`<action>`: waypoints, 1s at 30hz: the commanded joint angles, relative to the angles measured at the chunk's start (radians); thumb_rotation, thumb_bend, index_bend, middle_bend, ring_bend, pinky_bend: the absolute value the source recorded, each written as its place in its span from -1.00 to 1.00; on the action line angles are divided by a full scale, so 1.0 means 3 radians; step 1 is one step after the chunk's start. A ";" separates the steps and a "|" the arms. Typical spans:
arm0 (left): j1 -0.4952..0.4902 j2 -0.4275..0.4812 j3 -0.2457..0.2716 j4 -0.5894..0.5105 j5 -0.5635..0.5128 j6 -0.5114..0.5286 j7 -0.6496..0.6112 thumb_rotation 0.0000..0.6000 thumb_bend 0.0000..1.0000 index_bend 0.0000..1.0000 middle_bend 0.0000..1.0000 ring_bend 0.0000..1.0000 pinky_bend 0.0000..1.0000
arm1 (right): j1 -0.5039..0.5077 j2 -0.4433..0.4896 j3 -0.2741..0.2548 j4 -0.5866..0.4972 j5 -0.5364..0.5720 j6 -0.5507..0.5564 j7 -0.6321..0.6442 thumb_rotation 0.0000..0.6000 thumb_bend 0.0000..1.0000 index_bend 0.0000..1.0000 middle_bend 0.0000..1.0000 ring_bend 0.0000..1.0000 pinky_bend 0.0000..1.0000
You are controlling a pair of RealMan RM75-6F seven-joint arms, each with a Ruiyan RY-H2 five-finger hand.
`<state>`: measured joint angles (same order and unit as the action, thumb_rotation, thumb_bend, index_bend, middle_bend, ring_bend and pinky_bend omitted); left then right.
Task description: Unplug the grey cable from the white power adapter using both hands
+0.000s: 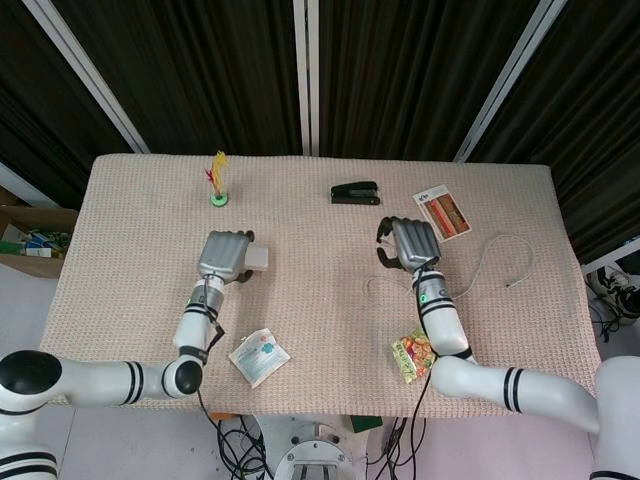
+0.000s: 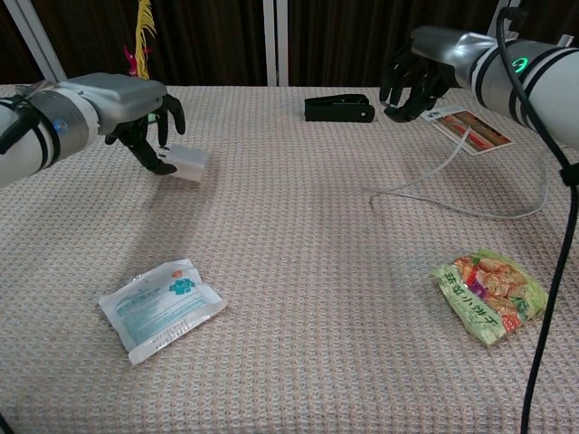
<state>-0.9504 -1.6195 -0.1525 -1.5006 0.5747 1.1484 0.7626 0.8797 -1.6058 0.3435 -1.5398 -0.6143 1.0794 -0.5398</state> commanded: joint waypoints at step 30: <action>0.2396 0.1905 0.1326 -0.1194 0.2643 0.2005 -0.1282 0.52 -0.81 -0.50 -0.49 -0.64 -0.59 | -0.2305 0.1982 -0.1205 -0.0732 -0.2601 0.1386 0.2233 1.00 -0.51 -1.00 -0.97 -1.00 -0.98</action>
<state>-0.2848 -1.0661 0.2048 -1.8567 1.3142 1.7019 0.4079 0.2355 -1.0385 0.0247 -1.7814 -1.3527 1.4556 0.1003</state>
